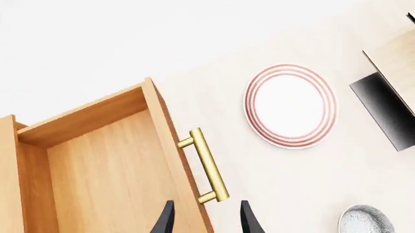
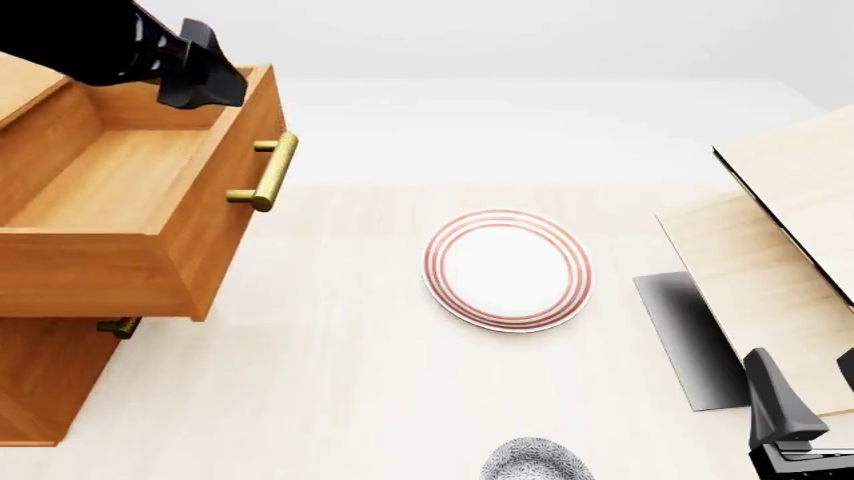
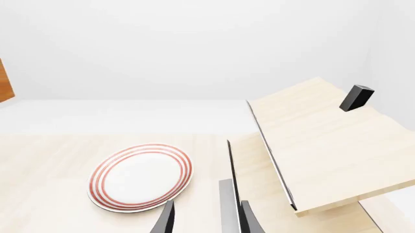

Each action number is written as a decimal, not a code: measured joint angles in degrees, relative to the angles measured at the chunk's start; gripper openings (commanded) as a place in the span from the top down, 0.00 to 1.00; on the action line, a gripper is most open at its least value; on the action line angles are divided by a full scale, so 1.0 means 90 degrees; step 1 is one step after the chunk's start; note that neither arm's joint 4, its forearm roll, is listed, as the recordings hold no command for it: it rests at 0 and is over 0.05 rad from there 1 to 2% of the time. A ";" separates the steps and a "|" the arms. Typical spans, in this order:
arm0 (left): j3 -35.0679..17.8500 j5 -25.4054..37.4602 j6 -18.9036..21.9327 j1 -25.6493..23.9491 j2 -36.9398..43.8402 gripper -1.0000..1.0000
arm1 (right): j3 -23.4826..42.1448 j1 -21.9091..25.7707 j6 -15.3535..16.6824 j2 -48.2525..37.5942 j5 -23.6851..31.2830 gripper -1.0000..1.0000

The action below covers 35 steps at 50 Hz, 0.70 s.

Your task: Open the top drawer of the cabinet and put the bowl in it.

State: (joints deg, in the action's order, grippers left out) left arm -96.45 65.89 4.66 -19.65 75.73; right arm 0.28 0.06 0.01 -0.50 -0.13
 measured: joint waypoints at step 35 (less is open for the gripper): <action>0.1006 -0.0553 0.0524 -0.1181 -0.0801 0.00 | 0.0000 0.0000 0.0000 0.0000 0.0000 0.00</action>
State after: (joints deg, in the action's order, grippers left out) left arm -87.40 60.92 9.38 -30.28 68.52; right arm 0.28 0.06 0.01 -0.50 -0.13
